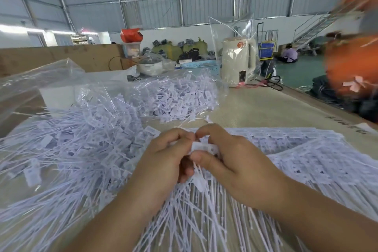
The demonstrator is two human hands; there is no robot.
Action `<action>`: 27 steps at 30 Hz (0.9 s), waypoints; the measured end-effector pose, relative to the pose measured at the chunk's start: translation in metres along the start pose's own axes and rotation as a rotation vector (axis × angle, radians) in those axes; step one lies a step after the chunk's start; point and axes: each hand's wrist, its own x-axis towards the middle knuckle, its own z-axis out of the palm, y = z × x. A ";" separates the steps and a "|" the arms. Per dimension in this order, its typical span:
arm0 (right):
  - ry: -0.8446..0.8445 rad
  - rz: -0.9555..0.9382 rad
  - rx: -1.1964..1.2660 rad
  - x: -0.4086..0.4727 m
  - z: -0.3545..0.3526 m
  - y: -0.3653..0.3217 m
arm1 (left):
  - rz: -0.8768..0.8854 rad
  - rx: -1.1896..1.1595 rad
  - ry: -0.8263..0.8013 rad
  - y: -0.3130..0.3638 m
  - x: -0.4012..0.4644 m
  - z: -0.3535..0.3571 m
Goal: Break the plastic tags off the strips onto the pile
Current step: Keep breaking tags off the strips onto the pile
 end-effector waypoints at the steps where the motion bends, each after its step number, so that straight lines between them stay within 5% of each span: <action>1: 0.001 0.003 0.002 0.001 0.001 0.000 | 0.002 0.012 -0.001 0.000 0.000 0.000; 10: -0.155 -0.031 0.110 0.000 -0.003 -0.003 | 0.003 0.131 -0.199 0.004 -0.003 0.000; 27: -0.095 0.007 -0.093 0.005 -0.017 0.004 | 0.079 0.077 -0.118 0.005 0.001 -0.002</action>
